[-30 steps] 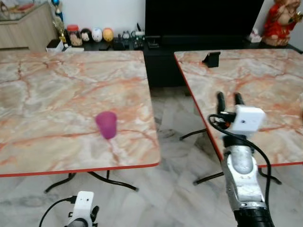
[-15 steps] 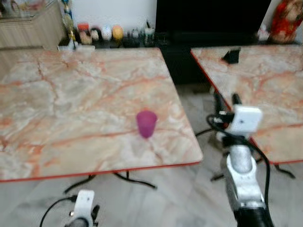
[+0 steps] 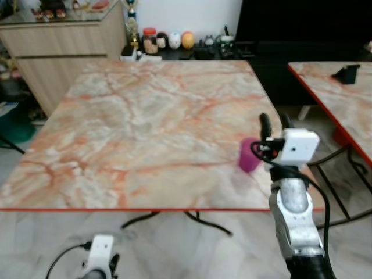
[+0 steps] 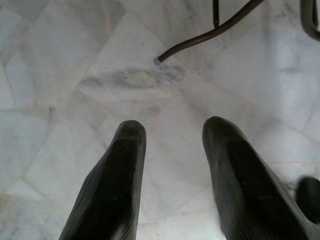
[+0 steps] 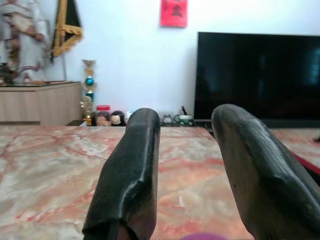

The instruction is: Setting the table

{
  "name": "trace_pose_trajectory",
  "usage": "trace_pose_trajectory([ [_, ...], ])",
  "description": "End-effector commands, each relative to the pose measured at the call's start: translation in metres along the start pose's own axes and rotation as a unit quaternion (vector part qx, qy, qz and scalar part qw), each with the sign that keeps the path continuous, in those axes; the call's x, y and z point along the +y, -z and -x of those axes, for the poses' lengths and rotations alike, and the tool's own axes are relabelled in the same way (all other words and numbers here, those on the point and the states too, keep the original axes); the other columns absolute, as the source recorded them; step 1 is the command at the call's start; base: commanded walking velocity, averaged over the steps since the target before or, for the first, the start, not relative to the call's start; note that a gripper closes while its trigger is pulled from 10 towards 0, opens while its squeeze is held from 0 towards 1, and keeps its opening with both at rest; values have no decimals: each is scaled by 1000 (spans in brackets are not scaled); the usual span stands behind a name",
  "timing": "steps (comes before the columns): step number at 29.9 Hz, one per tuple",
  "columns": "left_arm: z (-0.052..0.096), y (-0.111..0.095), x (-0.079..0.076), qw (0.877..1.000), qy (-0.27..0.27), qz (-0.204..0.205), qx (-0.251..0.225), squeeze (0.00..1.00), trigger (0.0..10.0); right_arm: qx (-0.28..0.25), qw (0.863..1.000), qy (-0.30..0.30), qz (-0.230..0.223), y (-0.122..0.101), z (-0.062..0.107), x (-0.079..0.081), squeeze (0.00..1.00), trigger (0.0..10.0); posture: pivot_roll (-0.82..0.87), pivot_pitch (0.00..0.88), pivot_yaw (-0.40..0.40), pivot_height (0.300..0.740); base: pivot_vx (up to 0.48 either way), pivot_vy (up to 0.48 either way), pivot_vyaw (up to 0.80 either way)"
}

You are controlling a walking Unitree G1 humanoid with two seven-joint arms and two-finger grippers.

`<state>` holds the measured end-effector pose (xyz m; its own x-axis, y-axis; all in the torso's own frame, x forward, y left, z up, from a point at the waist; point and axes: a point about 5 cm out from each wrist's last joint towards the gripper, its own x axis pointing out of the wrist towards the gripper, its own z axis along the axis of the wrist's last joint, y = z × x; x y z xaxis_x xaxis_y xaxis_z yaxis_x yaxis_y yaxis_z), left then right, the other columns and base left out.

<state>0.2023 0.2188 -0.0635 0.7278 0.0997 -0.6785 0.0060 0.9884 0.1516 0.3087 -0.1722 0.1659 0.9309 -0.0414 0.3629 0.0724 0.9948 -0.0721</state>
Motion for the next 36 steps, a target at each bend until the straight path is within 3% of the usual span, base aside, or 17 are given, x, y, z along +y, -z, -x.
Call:
trace_pose_trajectory([
  [1,-1,1,-9,1000,11,1,5,0,10000,9,1000,13,4,2,1,-9,0,10000,-21,0,-1,740,0,0,0],
  [15,0,2,-8,1000,12,1,9,0,10000,-10,1000,3,17,-2,1,-8,0,10000,-22,0,2,740,0,64,152],
  [19,0,2,-9,1000,12,-2,8,0,10000,-1,1000,11,-11,0,1,-8,0,10000,-22,0,2,740,0,407,400],
  [36,-1,1,-11,1000,17,-8,8,0,10000,7,999,31,-11,2,1,-17,0,10000,-20,0,0,740,0,0,0],
])
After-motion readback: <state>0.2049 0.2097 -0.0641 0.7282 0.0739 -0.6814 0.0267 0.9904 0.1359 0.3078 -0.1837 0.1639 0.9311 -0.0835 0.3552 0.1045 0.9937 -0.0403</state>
